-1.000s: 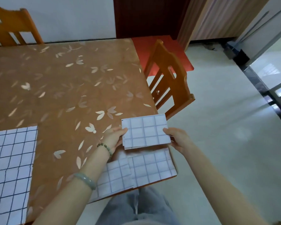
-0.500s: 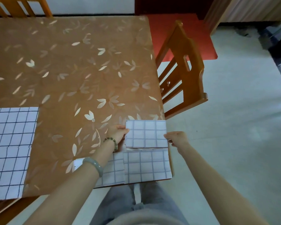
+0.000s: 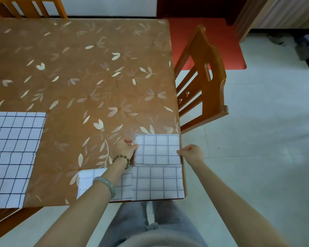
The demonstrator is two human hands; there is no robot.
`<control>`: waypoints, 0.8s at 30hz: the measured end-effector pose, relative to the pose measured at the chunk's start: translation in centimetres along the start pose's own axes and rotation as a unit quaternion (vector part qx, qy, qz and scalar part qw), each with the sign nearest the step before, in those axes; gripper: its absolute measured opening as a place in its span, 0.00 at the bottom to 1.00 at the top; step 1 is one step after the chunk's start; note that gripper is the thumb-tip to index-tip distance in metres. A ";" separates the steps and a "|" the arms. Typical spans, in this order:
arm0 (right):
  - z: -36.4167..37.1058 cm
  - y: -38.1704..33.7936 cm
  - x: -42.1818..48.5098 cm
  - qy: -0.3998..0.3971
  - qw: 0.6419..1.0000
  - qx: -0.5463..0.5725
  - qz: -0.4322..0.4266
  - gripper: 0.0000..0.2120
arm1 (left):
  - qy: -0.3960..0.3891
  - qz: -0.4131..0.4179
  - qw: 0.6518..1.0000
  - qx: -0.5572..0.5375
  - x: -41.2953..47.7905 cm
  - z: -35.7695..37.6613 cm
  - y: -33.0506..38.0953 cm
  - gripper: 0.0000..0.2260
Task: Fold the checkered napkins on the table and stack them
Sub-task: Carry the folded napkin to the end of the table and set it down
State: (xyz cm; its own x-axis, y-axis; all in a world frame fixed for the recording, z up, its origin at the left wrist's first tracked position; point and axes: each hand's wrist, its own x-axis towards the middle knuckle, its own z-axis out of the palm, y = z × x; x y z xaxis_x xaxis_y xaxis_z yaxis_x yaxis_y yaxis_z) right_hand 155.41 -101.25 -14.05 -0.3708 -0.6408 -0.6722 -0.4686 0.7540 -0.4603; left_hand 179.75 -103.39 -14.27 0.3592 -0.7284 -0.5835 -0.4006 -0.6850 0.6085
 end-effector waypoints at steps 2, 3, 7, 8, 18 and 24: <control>-0.9 -0.6 -0.3 0.000 0.999 -0.029 -0.022 0.12 | 0.004 0.026 0.999 -0.024 -0.1 -0.6 0.0 0.17; -1.5 -1.2 -0.6 -0.005 0.998 -0.044 -0.042 0.13 | -0.001 0.050 0.998 -0.032 -0.1 -1.1 0.1 0.18; -4.1 -4.5 -3.0 -0.043 0.980 -0.092 -0.171 0.18 | -0.027 0.135 0.990 -0.037 -1.3 -3.8 1.3 0.24; -4.5 -5.5 -3.8 -0.049 0.974 -0.074 -0.207 0.22 | -0.025 0.160 0.986 -0.048 -2.0 -4.7 1.9 0.25; -5.4 -13.9 -14.4 -0.274 0.851 0.059 -0.444 0.46 | 0.012 0.278 0.919 -0.278 -12.2 -15.6 0.9 0.50; -0.8 -17.1 -18.1 -0.394 0.781 0.021 -0.483 0.46 | 0.107 0.266 0.911 -0.297 -17.8 -19.6 -3.0 0.53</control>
State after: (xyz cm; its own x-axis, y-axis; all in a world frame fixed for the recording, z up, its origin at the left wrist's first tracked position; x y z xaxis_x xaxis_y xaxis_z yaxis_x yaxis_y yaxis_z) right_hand 169.52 -102.63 6.43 0.7570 -0.6384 -0.1393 -0.1913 -0.0126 -0.9814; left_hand 191.13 -88.64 4.83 0.4292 -0.9022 -0.0415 -0.0616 -0.0751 0.9953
